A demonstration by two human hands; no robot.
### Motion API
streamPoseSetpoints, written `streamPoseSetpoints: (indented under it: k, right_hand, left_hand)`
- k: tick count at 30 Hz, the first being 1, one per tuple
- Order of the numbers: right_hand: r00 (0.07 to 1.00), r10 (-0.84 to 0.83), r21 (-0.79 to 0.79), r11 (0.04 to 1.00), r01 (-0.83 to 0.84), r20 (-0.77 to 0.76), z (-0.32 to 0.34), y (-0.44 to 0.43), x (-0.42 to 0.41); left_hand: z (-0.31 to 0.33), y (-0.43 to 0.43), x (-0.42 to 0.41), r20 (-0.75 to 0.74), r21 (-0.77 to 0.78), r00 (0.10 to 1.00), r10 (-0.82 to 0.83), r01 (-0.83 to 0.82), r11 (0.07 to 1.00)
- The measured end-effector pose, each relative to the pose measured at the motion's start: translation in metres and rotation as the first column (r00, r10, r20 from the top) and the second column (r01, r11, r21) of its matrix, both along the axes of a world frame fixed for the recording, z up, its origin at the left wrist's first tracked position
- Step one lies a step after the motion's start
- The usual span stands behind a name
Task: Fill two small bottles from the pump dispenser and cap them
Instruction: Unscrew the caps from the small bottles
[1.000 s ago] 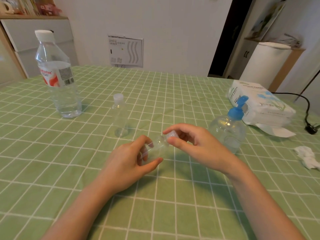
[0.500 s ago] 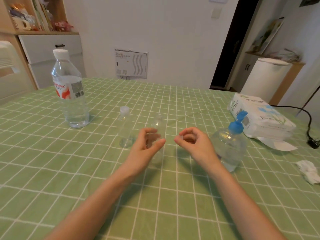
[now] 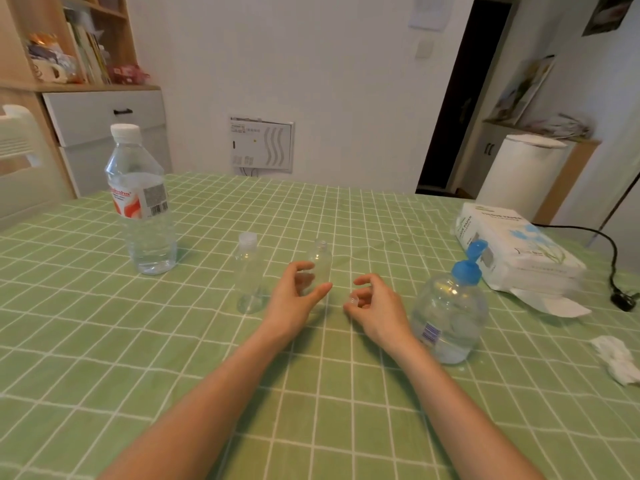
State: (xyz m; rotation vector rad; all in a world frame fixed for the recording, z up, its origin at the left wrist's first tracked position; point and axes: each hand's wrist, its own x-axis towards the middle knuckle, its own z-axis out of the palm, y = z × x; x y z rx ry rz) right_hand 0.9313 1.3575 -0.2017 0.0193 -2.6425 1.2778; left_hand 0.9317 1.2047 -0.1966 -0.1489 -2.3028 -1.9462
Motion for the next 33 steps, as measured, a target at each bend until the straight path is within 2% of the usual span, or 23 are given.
streamPoseSetpoints:
  k: [13, 20, 22, 24, 26, 30, 33]
  right_hand:
    - [0.999, -0.003, 0.103, 0.995, -0.002, 0.044, 0.003, -0.002, 0.006]
    - [1.000, -0.022, 0.080, 0.997, 0.022, 0.001, 0.017, 0.001, 0.039]
    - [0.999, -0.017, 0.006, 1.000, 0.017, -0.031, 0.019, 0.002, 0.052]
    - [0.999, 0.009, -0.074, 0.997, -0.012, -0.042, 0.020, 0.001, 0.064]
    - [0.998, 0.055, -0.131, 0.990, -0.058, -0.022, 0.019, -0.003, 0.072]
    - [0.992, 0.122, -0.150, 0.982, -0.115, 0.040, 0.017, -0.012, 0.079]
    - [0.989, 0.131, -0.156, 0.980, -0.120, 0.062, 0.015, -0.016, 0.081]
  left_hand:
    - [0.002, -0.003, 0.007, 0.055, -0.109, 0.998, 0.025, -0.019, 0.994]
    - [0.001, -0.031, 0.070, 0.048, -0.097, 0.998, -0.043, 0.048, 0.994]
    - [-0.001, -0.043, 0.084, 0.014, -0.024, 0.999, 0.047, -0.047, 0.999]
    - [-0.003, -0.056, 0.085, 0.018, 0.077, 0.977, 0.213, -0.213, 0.974]
    - [-0.004, -0.063, 0.079, 0.047, 0.082, 0.947, 0.318, -0.321, 0.943]
    - [-0.001, -0.063, 0.049, 0.075, -0.077, 0.934, 0.350, -0.345, 0.935]
    - [0.001, -0.058, 0.026, 0.058, -0.102, 0.946, 0.319, -0.312, 0.945]
